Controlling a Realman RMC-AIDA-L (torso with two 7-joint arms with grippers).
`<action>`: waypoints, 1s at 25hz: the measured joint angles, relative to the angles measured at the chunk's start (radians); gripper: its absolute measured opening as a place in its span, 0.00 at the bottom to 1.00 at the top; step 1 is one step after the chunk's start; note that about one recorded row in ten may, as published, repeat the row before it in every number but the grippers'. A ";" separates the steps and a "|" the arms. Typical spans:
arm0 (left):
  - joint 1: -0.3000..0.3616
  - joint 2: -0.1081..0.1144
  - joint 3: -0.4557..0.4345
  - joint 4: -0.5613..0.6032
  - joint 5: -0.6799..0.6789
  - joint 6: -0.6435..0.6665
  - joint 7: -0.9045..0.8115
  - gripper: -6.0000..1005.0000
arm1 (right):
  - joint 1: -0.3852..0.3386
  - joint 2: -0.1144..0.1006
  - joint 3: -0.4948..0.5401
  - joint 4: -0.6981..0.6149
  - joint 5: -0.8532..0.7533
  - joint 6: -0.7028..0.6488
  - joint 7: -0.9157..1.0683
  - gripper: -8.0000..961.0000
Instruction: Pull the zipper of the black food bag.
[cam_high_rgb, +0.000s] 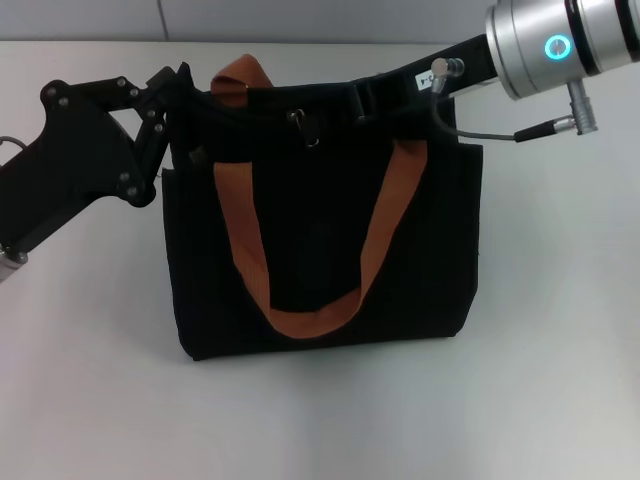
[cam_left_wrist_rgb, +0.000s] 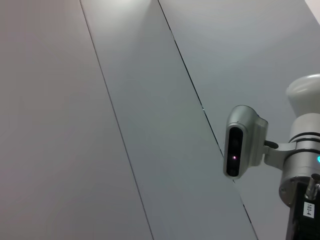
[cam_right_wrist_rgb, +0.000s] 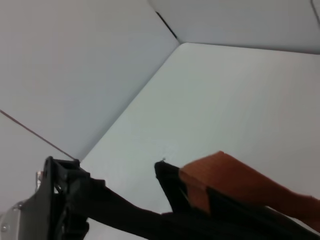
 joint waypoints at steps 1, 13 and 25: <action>-0.002 0.000 0.000 0.000 0.000 -0.003 0.000 0.03 | -0.006 0.000 0.002 -0.010 -0.008 -0.006 0.006 0.01; -0.007 0.000 -0.006 0.003 -0.001 -0.010 0.008 0.03 | -0.091 -0.001 0.014 -0.135 -0.048 -0.035 0.052 0.01; -0.011 0.000 -0.015 0.002 -0.002 -0.015 0.014 0.03 | -0.151 -0.001 0.088 -0.217 -0.075 -0.082 0.057 0.01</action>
